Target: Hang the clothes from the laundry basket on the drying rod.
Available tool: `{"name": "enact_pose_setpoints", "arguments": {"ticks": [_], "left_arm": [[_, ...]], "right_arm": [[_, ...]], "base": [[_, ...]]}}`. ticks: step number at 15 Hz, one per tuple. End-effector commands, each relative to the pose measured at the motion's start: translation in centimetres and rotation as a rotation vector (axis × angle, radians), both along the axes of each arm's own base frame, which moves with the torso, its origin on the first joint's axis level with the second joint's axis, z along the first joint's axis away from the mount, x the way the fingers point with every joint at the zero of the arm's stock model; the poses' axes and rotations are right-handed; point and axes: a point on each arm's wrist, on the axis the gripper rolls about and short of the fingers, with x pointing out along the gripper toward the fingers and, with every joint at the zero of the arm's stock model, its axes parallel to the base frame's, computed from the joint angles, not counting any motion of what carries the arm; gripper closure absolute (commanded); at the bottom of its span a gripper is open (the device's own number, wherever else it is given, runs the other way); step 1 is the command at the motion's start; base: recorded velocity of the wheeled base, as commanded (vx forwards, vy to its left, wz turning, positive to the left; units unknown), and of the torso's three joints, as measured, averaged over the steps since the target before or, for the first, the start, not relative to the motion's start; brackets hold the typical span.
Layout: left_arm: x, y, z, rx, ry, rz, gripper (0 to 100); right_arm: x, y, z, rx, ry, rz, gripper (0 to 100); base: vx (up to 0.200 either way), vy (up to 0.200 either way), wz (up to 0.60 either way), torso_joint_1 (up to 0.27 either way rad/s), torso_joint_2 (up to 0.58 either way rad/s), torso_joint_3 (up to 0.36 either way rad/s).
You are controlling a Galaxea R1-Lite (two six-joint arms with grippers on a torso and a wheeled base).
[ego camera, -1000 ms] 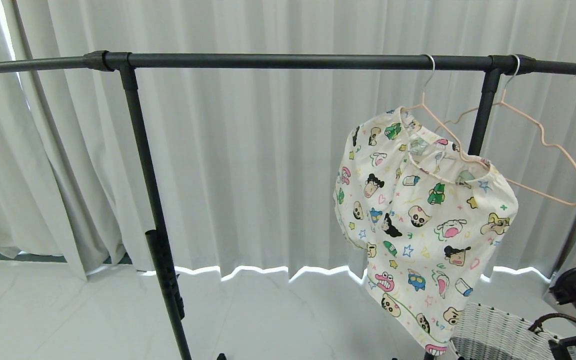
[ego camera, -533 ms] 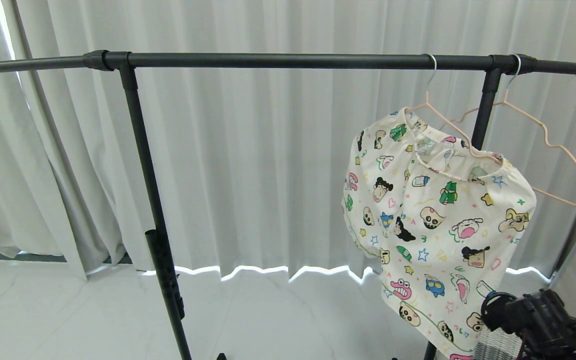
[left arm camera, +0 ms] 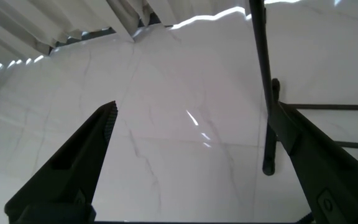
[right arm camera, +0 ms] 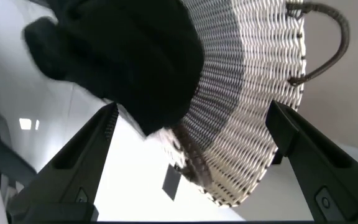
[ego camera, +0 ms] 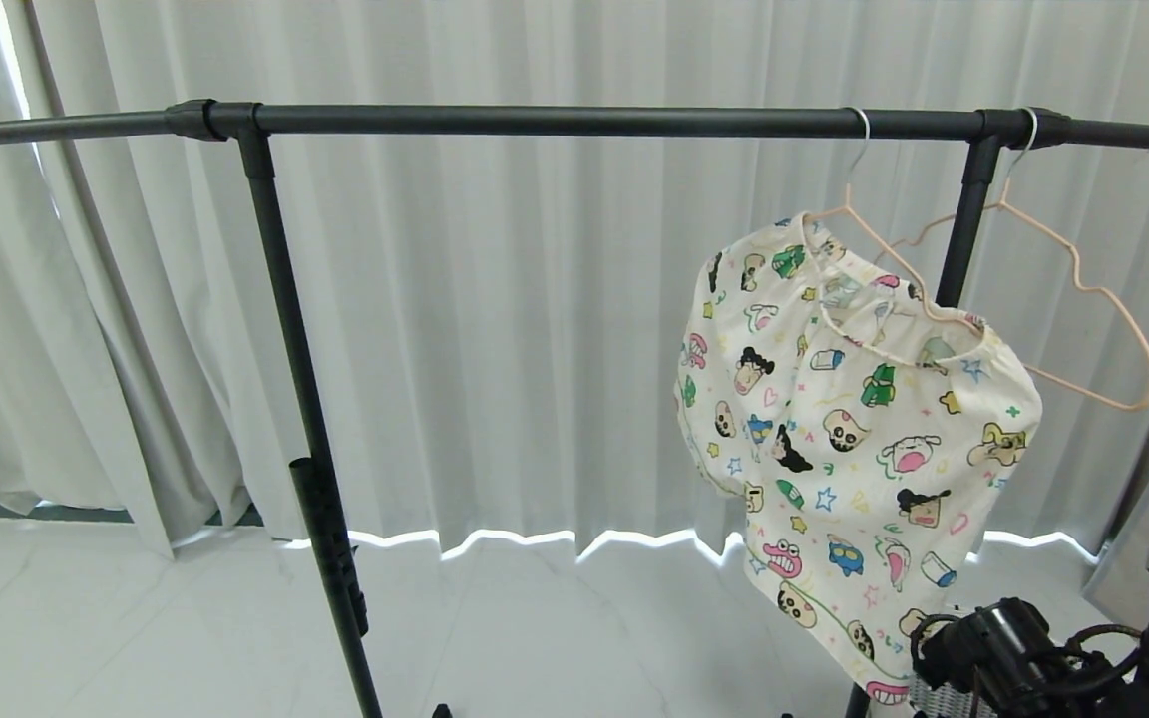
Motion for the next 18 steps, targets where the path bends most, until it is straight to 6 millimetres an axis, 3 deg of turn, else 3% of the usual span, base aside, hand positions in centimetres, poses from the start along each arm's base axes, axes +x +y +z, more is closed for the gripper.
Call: {"name": "enact_pose_setpoints", "arguments": {"ticks": [1, 9, 10, 14, 18], "left_arm": [[0.0, -0.1, 0.0, 0.000, -0.001, -0.021, 0], [0.0, -0.1, 0.0, 0.000, -0.001, -0.033, 0], [0.0, -0.1, 0.0, 0.000, -0.001, -0.033, 0], [0.0, -0.1, 0.0, 0.000, -0.001, -0.033, 0], [0.0, -0.2, 0.0, -0.002, 0.001, -0.051, 0]], "right_arm": [[1.2, -0.6, -1.0, -0.006, 0.010, -0.042, 0], [2.0, -0.8, -1.5, 0.020, -0.033, -0.066, 0], [2.0, -0.8, -1.6, 0.020, -0.037, -0.067, 100], [1.8, -0.8, -1.2, -0.009, -0.058, -0.075, 100], [1.5, 1.0, 1.3, 0.033, -0.168, 0.013, 100]], "base": [[0.000, 0.000, 0.00, 0.000, 0.00, 0.000], [0.000, 0.000, 0.00, 0.000, 0.00, 0.000], [0.000, 0.000, 0.00, 0.000, 0.00, 0.000], [0.000, 0.000, 0.00, 0.000, 0.00, 0.000], [0.000, 0.000, 0.00, 0.000, 0.00, 0.000]]}}
